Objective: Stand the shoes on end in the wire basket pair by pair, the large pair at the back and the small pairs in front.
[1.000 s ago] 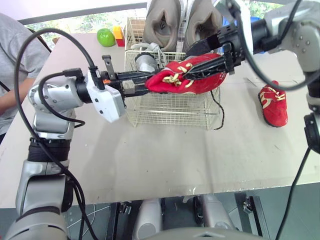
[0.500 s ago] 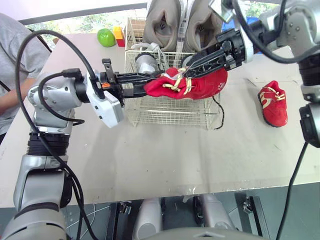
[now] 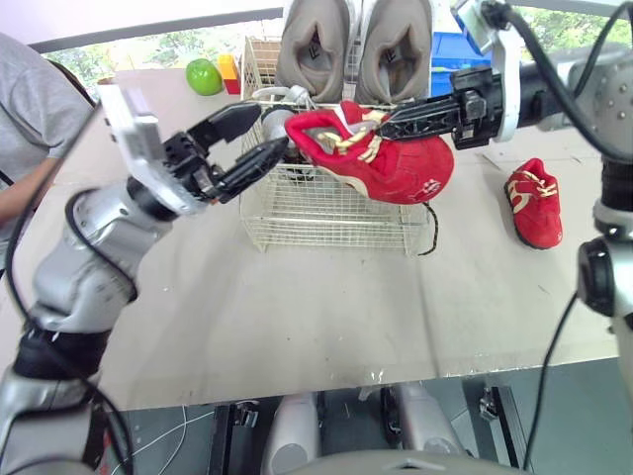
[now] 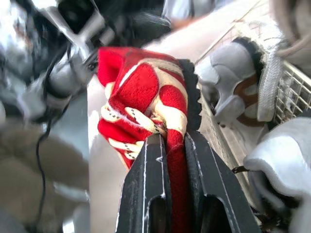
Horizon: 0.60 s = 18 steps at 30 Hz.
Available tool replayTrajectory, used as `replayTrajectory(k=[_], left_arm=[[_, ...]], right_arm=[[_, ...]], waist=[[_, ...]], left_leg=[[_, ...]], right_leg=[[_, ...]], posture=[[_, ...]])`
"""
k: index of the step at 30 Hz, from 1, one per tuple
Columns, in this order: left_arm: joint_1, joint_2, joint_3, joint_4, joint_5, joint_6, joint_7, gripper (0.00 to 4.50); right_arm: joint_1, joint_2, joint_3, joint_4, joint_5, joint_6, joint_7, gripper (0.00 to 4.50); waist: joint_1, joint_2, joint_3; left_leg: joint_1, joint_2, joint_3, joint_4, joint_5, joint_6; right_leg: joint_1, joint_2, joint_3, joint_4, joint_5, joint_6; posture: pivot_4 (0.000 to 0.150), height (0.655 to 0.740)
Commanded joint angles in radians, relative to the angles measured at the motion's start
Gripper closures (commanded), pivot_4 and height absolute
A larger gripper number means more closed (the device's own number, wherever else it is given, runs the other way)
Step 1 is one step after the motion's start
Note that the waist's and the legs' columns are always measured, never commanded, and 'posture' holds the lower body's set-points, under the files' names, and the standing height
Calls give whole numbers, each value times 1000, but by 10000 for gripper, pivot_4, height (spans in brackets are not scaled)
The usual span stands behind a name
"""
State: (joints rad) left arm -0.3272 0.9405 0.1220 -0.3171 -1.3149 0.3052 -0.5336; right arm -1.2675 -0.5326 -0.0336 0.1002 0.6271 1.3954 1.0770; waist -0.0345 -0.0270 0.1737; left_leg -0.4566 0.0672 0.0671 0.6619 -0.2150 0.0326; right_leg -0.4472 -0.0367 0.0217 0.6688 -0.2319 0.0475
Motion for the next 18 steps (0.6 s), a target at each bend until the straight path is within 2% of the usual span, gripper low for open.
replayTrajectory(k=[1, 3, 5, 7, 13, 16, 18], left_arm=[[79, -30, 58, -186, -268, 143, 244, 2845], [106, -84, 24, -252, -354, 165, 367, 2845], [94, -183, -25, -314, -407, 147, 493, 2845], [71, -260, -54, -329, -403, 142, 592, 2845], [38, -362, -78, -308, -384, 182, 673, 2845], [2, -362, -59, -259, -380, 210, 654, 9717], [-18, -356, -48, -241, -378, 229, 641, 19199]], right_arm=[[56, 96, -222, -170, 61, 100, -195, 45000], [112, 168, -286, -264, 67, 126, -289, 45000], [149, 250, -344, -345, 77, 168, -371, 45000], [170, 308, -382, -403, 93, 207, -429, 45000], [205, 382, -433, -465, 192, 219, -569, 45000], [216, 388, -457, -481, 239, 219, -631, 45000], [223, 387, -467, -488, 267, 219, -664, 45000]], waist=[[2, 1, 1], [8, 1, 1], [16, 1, 1], [22, 1, 1], [23, 1, 0], [23, 1, 0], [23, 1, 0]], left_leg=[[0, 0, 0, 1, 0, 0], [0, -2, 1, 3, 0, -1], [3, -4, 1, 5, 0, -1], [3, -7, 3, 7, 1, -1], [7, -10, 2, 7, 2, -2], [7, -10, 1, 7, 2, -2], [7, -10, 0, 7, 2, -2]], right_leg=[[0, 1, 0, 2, 0, 0], [0, 1, -1, 4, 0, 0], [3, 1, 0, 6, 0, -1], [4, 1, 1, 8, 0, -1], [7, 1, 1, 9, 0, -1], [8, 2, 1, 9, 0, -1], [8, 2, 0, 9, 0, -1]], posture=[[1500, 7400], [1500, 7400], [1500, 7400], [1500, 7400], [1500, 7400], [1500, 7400], [1500, 7400]])
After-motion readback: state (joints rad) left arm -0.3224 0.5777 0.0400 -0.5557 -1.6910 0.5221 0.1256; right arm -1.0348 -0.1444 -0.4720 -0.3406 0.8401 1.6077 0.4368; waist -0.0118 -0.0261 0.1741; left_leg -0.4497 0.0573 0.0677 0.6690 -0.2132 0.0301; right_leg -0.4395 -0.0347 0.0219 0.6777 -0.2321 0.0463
